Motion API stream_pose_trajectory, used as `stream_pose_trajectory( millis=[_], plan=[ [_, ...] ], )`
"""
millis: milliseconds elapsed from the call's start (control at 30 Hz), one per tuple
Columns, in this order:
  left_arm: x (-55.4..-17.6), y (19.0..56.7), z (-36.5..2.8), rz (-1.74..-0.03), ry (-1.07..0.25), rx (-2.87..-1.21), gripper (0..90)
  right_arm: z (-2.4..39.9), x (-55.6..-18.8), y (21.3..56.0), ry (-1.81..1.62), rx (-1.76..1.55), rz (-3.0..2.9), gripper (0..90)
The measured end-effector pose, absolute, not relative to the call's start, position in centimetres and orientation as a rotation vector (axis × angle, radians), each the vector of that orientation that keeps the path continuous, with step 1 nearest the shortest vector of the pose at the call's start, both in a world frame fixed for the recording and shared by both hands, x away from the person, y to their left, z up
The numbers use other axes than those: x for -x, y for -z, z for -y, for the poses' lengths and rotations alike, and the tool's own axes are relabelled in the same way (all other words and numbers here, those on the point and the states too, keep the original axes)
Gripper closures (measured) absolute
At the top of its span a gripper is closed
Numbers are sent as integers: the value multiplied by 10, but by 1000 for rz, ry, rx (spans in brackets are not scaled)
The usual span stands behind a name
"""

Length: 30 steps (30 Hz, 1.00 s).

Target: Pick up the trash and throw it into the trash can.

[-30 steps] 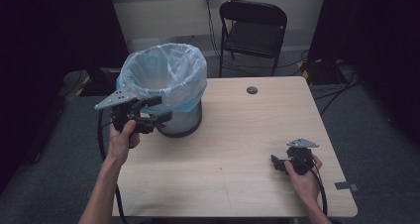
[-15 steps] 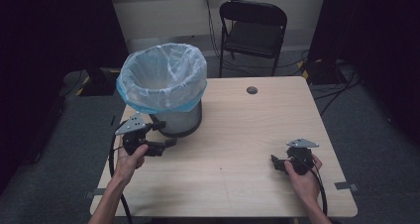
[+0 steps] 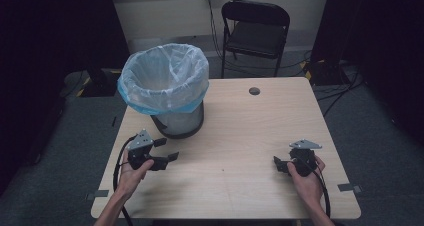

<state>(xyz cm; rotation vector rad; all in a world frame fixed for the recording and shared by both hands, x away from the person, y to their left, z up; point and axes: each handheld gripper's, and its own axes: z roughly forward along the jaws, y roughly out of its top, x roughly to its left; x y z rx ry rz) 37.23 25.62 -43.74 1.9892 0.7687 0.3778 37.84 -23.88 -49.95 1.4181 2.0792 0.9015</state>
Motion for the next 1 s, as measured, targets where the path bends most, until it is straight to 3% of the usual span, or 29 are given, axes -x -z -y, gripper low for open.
stream_pose_trajectory(
  millis=[400,700,1000],
  plan=[
    [-364,479,-256,-843,-333,-2132,192,239,-378,500,-902,-1418,-2079,129],
    [-368,495,-251,-886,-369,-2213,170,239,-378,500,-901,-1418,-2079,129],
    [-367,500,-252,-911,-414,-2183,95,239,-378,500,-901,-1418,-2079,129]
  ],
)
